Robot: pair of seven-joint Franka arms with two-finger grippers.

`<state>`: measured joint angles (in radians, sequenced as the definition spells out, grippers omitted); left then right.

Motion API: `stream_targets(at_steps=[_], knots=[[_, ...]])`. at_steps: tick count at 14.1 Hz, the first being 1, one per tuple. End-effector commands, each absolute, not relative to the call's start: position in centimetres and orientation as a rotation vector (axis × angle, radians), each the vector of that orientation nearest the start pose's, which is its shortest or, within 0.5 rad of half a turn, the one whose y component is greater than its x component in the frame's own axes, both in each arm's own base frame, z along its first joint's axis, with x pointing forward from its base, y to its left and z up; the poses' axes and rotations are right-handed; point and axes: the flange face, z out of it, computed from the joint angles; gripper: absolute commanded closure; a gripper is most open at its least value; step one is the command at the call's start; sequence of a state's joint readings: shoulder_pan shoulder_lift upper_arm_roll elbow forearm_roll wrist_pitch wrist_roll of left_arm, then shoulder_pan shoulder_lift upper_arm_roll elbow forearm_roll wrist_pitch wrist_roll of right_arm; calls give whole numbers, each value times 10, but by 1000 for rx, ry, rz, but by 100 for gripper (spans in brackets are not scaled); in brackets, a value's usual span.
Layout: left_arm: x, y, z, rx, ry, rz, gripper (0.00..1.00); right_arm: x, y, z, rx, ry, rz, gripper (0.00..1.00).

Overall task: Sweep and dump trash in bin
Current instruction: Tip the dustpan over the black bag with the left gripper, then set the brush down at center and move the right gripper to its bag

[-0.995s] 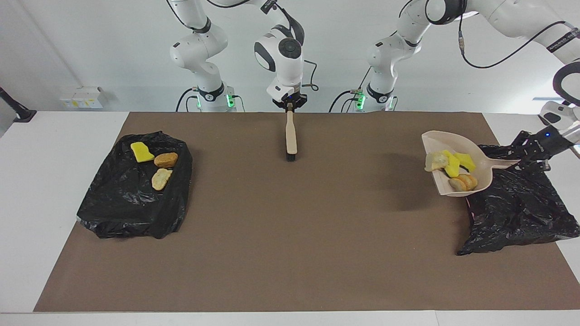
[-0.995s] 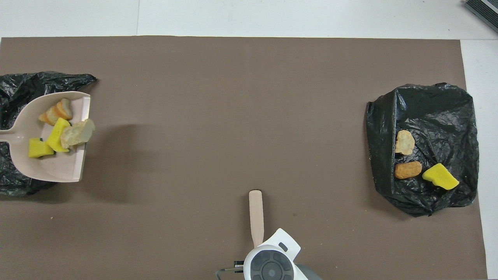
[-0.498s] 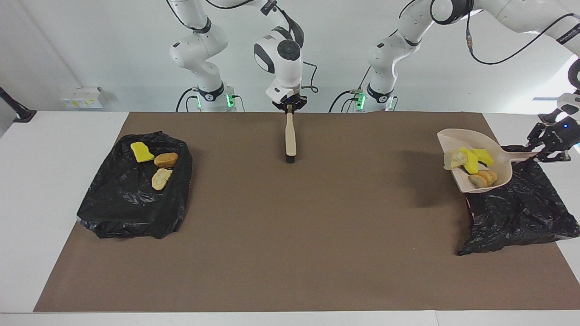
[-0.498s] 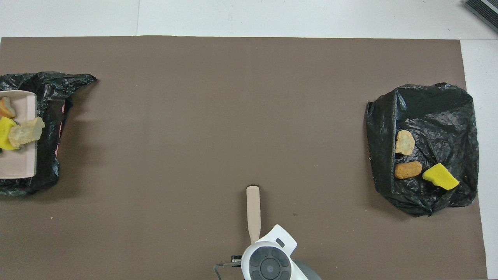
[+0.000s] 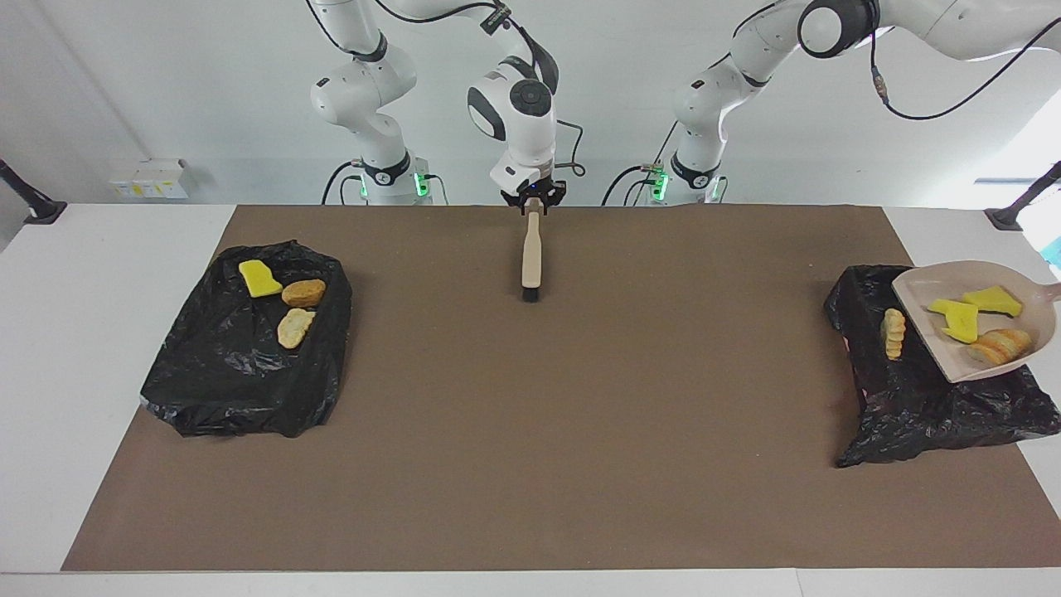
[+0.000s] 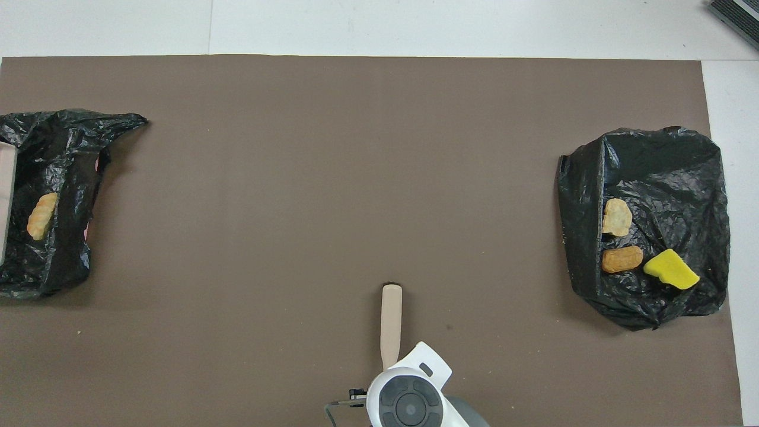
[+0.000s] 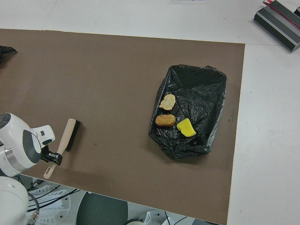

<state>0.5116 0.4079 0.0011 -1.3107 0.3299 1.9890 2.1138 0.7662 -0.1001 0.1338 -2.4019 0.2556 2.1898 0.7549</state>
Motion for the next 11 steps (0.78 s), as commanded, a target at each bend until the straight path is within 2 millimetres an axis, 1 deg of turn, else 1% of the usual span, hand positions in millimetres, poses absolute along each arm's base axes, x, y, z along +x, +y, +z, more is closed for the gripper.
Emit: stream_targets(at_steps=[1, 3, 4, 6, 7, 8, 9, 10, 11], knots=[[618, 347, 559, -1757, 1988, 494, 100, 296, 376, 366, -3059, -3, 307, 0], [624, 325, 561, -1675, 1919, 623, 100, 312, 373, 381, -3054, 20, 287, 0], [625, 321, 560, -1636, 1905, 655, 100, 324, 367, 395, -3059, 30, 248, 0], [627, 296, 572, -1548, 1901, 708, 100, 344, 354, 414, -3104, 32, 223, 0], [622, 287, 580, -1538, 1866, 726, 100, 353, 342, 423, -3132, 36, 211, 0], [612, 274, 586, -1545, 1818, 726, 100, 360, 331, 433, -3148, 13, 198, 0], [603, 261, 592, -1508, 1767, 746, 100, 365, 317, 443, -3154, 8, 196, 0], [598, 247, 594, -1477, 1723, 744, 100, 369, 304, 453, -3154, 11, 188, 0], [594, 244, 596, -1462, 1702, 739, 100, 373, 290, 463, -3150, 24, 181, 0]])
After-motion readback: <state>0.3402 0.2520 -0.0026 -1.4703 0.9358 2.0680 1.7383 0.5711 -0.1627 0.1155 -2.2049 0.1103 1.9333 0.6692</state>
